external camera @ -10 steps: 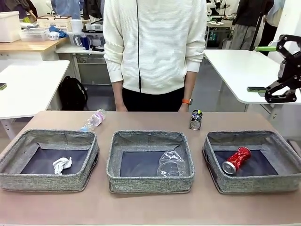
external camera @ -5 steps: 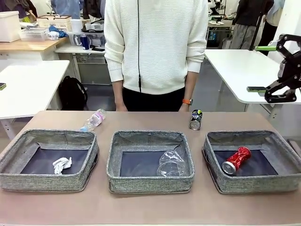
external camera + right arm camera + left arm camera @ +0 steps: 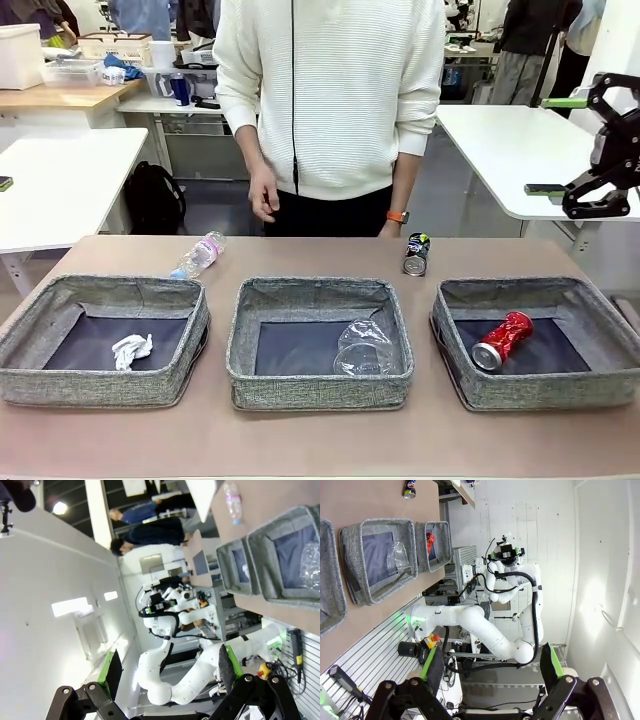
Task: Sort the waste into the appropriate baskets.
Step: Pick up the waste item pointed out by the person.
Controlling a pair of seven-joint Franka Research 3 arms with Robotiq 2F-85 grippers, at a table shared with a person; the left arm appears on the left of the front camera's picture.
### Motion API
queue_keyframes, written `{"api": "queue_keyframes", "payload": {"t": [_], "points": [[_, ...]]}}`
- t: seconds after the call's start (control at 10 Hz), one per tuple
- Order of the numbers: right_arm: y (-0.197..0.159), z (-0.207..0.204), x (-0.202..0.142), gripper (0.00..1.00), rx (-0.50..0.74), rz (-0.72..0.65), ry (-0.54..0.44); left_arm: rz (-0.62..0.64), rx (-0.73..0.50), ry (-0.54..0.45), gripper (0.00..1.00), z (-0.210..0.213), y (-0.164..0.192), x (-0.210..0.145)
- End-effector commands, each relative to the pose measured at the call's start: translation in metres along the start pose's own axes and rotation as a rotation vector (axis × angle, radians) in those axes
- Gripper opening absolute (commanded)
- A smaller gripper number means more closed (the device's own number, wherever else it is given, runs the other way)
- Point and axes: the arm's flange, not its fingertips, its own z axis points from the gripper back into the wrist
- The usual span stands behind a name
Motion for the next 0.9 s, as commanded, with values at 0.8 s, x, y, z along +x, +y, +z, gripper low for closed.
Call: {"api": "queue_keyframes", "payload": {"t": [0.8], "points": [[0.0025, -0.0024, 0.0003, 1.0, 0.021, 0.021, 0.01, 0.0, 0.0, 0.0, 1.0, 0.0, 0.0, 0.0]]}}
